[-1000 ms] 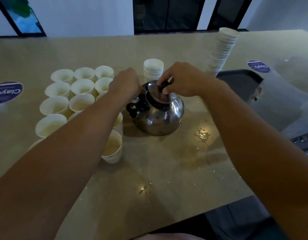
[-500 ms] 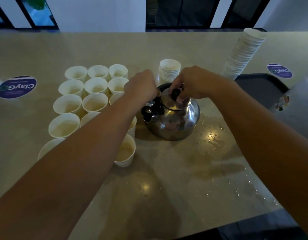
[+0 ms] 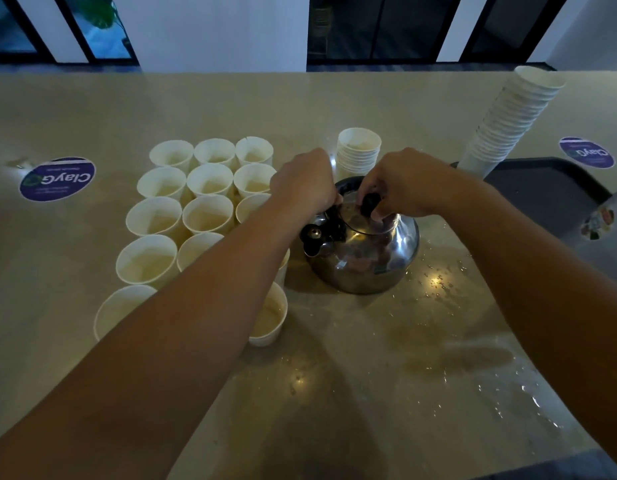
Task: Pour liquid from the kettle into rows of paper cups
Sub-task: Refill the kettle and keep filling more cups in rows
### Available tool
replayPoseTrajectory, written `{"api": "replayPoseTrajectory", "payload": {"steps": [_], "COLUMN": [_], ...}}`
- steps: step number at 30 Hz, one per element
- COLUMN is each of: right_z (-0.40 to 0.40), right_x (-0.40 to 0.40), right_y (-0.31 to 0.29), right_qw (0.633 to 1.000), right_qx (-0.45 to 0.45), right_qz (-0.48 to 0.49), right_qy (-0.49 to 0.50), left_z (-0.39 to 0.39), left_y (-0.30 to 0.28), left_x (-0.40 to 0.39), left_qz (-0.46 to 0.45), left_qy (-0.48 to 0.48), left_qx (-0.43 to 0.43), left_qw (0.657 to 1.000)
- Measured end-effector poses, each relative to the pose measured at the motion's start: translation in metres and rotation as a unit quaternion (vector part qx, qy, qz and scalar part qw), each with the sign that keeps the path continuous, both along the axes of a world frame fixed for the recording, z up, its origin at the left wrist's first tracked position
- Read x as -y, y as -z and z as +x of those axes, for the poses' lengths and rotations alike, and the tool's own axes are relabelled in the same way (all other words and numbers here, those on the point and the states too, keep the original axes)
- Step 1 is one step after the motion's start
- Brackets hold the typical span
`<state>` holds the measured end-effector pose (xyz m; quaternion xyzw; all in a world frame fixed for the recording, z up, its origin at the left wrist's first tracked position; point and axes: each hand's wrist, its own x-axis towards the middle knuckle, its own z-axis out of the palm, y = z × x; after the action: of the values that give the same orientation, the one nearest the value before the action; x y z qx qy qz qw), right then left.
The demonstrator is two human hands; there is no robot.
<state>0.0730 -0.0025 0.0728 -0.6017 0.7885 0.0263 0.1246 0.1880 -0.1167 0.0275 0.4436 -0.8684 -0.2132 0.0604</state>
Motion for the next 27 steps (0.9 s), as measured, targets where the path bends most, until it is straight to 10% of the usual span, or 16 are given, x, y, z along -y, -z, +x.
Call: {"api": "replayPoseTrajectory", "payload": {"steps": [27], "right_z": [0.015], "right_x": [-0.073], "right_y": [0.000], "right_qw": [0.993], "right_qx": [-0.031], "right_qz": [0.009], "right_qy": [0.110], "left_z": [0.005], "left_y": [-0.018], "left_x": [-0.056], "left_qz": [0.073], "left_qy": [0.140], "left_qx": [0.007], "left_qw": [0.987]}}
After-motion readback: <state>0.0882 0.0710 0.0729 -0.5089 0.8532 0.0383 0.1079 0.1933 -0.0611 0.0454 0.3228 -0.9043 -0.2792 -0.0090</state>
